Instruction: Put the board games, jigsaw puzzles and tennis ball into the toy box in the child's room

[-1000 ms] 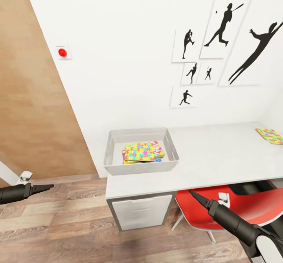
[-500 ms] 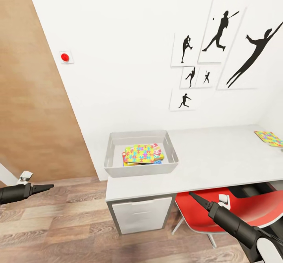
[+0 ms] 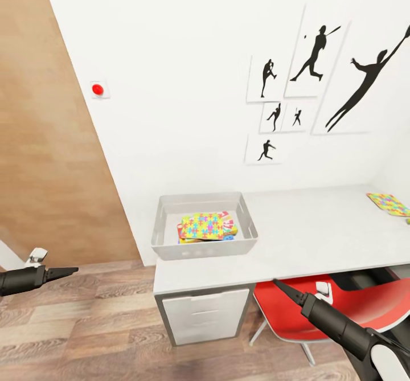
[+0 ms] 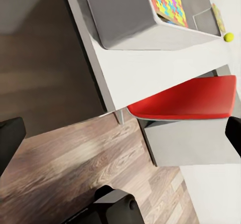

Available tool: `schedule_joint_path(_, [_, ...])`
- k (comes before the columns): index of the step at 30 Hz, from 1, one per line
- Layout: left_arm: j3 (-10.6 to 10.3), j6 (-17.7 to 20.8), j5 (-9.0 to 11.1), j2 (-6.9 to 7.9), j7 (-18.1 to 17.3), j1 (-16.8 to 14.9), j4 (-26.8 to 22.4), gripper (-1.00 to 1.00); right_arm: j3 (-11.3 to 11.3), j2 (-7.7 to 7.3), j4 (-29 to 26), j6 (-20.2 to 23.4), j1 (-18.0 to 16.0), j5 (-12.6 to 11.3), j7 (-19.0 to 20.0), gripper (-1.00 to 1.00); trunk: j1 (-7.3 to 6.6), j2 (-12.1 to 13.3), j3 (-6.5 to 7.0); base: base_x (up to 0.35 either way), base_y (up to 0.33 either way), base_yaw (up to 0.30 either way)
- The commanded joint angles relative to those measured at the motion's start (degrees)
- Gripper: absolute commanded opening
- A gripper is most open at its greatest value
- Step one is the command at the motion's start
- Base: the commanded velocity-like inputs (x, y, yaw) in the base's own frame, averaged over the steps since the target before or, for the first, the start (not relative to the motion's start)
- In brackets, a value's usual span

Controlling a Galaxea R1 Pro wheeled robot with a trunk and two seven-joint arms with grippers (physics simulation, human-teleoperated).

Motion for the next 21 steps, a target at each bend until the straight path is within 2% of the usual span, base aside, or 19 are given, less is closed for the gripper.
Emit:
schedule_joint_path(1, [0.3,0.6,-0.6,-0.04,-0.4,-0.1,0.0,1.0,-0.1,0.0,0.0,0.4,0.0,-0.2,0.0,1.0,0.04,-0.1,-0.02,0.0,0.0,0.013])
schedule_joint_path(21, [0.3,0.6,-0.6,-0.03,-0.4,-0.1,0.0,1.0,-0.1,0.0,0.1,0.3,0.0,-0.1,0.0,1.0,0.04,-0.1,0.31,0.0,0.0,0.007])
